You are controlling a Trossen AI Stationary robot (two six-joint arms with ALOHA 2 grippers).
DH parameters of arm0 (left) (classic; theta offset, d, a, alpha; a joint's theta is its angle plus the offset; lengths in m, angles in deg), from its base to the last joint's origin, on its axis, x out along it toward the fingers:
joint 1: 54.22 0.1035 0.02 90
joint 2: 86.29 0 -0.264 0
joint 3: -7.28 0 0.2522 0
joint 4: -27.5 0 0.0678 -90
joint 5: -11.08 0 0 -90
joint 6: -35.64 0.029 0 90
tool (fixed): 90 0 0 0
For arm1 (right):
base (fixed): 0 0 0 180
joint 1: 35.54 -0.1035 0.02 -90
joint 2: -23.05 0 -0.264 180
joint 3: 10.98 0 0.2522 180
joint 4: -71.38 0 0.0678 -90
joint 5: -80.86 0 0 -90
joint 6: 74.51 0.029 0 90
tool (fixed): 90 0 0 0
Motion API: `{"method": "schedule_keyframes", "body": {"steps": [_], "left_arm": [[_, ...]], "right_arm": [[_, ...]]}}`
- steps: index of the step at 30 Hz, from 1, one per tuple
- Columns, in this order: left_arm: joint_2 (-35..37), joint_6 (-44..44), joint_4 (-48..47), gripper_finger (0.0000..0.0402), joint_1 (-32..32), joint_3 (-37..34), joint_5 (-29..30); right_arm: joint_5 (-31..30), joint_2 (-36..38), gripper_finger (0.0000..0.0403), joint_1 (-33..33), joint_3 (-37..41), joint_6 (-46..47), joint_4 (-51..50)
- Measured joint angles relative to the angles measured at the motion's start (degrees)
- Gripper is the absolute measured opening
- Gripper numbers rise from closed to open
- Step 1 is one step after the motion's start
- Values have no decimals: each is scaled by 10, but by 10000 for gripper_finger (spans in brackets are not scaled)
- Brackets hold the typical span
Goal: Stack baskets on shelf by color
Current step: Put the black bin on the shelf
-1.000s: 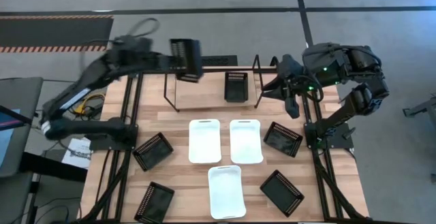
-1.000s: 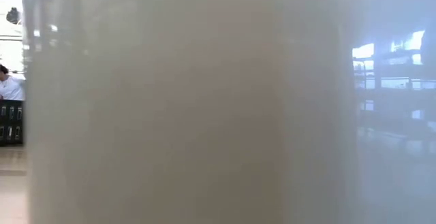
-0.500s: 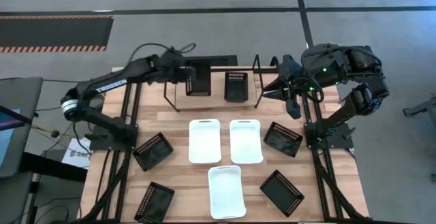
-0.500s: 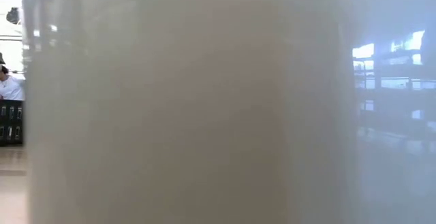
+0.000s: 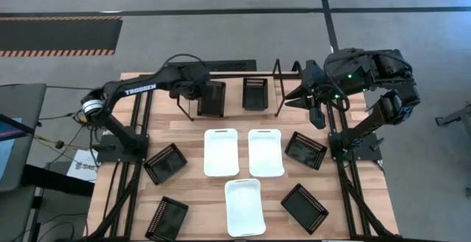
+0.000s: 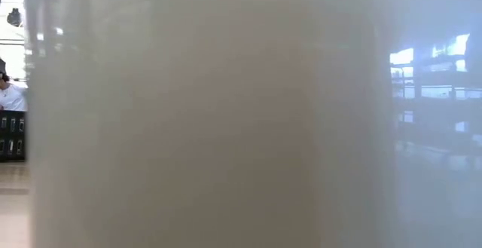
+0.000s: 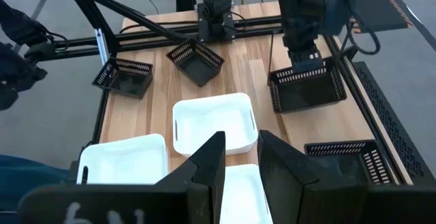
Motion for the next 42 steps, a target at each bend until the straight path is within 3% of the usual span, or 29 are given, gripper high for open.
{"method": "schedule_keyframes", "body": {"steps": [26, 36, 42], "left_arm": [[-14, 25, 19, 7, 26, 1, 3], [-16, 50, 21, 75, 26, 7, 16], [-18, 78, 20, 115, 26, 58, -4]], "right_arm": [[0, 0, 107, 0, 0, 0, -15], [0, 0, 107, 0, 0, 0, -15], [0, 0, 107, 0, 0, 1, -15]]}}
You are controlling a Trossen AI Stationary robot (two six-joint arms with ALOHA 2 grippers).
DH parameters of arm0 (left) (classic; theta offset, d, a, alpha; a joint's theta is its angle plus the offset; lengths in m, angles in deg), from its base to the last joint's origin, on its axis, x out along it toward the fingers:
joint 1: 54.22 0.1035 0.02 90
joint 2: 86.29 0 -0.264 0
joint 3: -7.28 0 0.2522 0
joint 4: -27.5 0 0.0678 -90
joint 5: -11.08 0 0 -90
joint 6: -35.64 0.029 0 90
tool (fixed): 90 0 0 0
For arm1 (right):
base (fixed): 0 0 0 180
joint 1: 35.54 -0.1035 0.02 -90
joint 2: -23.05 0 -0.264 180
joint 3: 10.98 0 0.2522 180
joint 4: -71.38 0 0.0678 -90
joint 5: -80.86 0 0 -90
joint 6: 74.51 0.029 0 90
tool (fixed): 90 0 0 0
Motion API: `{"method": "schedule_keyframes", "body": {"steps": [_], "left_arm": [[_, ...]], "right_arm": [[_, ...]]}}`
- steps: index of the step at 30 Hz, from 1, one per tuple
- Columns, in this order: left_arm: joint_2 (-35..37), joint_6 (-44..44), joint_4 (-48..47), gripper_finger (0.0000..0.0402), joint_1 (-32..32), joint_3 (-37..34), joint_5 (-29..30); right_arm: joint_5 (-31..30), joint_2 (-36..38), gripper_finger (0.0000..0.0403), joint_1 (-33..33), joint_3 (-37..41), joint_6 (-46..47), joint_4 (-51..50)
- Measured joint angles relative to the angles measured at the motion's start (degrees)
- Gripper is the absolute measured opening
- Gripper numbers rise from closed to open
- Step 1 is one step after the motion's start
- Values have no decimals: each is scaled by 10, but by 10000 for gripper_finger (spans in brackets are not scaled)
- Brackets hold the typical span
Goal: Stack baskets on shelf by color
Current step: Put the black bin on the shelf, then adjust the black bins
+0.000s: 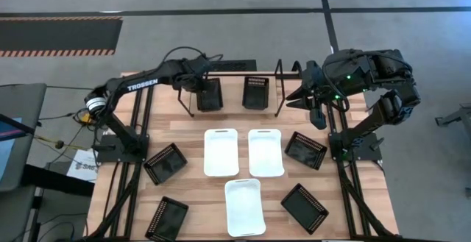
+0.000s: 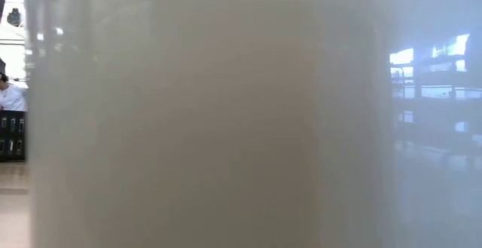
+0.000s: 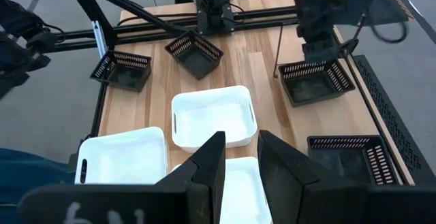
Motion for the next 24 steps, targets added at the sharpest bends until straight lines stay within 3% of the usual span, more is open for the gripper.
{"method": "schedule_keyframes", "body": {"steps": [6, 11, 15, 18, 24], "left_arm": [[1, 62, -55, 94, -20, 89, -10], [2, 130, -166, 25, -66, 189, 15], [2, 138, -299, 7, -139, 264, 100], [10, 79, -391, 2, -214, 295, 201], [84, -57, -383, 0, -383, 276, 306]], "right_arm": [[-1, -2, 93, 0, 1, -1, -10], [-48, -11, 15, 0, 22, -1, -32], [-114, -26, 8, 0, 64, 18, -30], [-155, -40, 5, 1, 108, 19, -16], [-128, -87, 3, 38, 195, 7, 84]]}}
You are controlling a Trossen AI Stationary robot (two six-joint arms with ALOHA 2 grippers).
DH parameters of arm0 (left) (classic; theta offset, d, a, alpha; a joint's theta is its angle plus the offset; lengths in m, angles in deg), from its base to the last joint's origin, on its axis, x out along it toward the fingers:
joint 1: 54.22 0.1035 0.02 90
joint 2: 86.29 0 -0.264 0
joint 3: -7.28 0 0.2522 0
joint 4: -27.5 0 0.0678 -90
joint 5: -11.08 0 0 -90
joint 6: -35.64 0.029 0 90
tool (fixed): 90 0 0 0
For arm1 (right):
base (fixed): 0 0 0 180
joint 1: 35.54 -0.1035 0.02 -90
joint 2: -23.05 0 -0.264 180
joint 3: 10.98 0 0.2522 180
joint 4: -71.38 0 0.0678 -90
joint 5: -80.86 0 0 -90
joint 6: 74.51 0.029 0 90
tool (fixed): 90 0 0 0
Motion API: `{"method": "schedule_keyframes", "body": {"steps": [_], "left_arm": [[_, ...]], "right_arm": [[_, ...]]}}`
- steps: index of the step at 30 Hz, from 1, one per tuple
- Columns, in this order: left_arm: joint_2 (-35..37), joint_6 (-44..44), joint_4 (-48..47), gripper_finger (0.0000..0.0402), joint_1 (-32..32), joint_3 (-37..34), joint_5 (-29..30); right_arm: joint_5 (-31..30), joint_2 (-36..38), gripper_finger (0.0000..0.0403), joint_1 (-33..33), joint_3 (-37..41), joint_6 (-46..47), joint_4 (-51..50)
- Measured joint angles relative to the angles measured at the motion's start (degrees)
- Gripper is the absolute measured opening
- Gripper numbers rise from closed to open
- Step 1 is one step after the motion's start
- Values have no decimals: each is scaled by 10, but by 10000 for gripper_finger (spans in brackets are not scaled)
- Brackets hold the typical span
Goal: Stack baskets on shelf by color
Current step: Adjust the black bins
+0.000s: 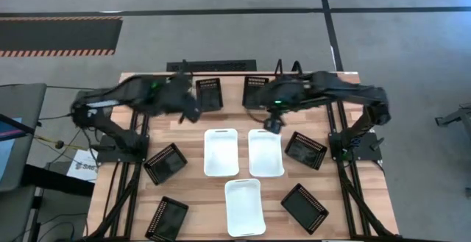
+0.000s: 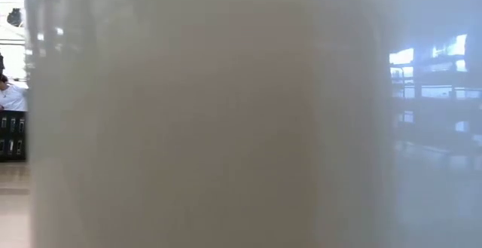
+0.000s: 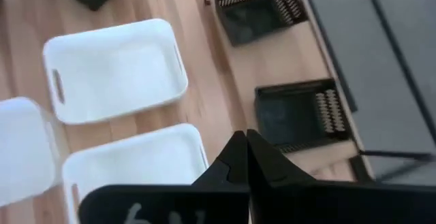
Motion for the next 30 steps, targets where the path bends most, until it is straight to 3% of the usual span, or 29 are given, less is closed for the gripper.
{"method": "schedule_keyframes", "body": {"steps": [6, 12, 20, 30], "left_arm": [[69, -129, -4, 0, -149, -57, 97], [129, -230, -4, 0, -221, -153, 114], [201, -284, -3, 0, -240, -251, 118], [231, -243, -3, 0, -240, -258, 152]], "right_arm": [[68, -76, 2, 64, 42, -18, 95], [98, -153, 1, 118, 42, -10, 99], [136, -188, 1, 180, 46, 24, 70], [204, -210, 0, 217, 47, 43, 139]]}}
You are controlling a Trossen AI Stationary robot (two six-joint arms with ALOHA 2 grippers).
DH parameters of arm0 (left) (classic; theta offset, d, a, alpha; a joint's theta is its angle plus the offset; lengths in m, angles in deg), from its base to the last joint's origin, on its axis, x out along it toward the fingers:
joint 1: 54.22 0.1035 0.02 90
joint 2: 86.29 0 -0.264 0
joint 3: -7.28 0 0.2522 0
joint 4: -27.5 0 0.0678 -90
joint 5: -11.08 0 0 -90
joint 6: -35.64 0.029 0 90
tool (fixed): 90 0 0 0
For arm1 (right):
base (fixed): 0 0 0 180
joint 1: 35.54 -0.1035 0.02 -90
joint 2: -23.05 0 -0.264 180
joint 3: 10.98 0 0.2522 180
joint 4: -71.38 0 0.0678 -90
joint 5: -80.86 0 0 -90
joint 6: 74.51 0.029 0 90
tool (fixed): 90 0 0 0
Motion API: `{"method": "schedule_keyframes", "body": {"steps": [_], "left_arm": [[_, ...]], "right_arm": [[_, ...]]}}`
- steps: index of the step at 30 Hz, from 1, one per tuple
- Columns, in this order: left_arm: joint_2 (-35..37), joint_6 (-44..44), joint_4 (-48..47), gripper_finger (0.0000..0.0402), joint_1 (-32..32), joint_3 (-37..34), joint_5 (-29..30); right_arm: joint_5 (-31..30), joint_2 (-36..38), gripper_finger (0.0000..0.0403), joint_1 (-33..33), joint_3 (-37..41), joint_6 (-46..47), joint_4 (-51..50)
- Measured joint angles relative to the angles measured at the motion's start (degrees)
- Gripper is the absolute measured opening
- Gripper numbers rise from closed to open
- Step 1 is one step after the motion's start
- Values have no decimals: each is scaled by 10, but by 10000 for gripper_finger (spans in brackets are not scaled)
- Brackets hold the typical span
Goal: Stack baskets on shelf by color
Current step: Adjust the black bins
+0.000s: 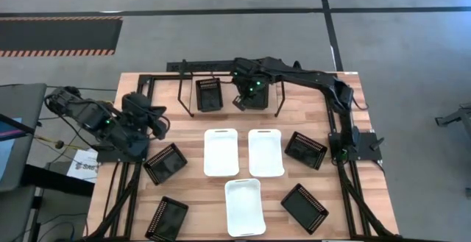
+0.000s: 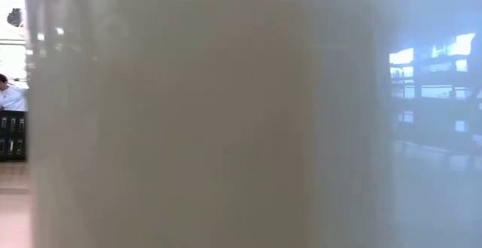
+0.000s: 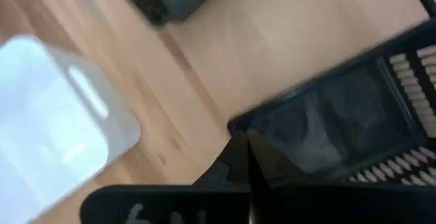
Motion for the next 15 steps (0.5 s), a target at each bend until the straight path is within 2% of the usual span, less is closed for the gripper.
{"method": "schedule_keyframes", "body": {"steps": [15], "left_arm": [[1, 17, 0, 0, 0, 0, 1]], "right_arm": [[-17, -49, 0, 4, 3, 28, -54]]}}
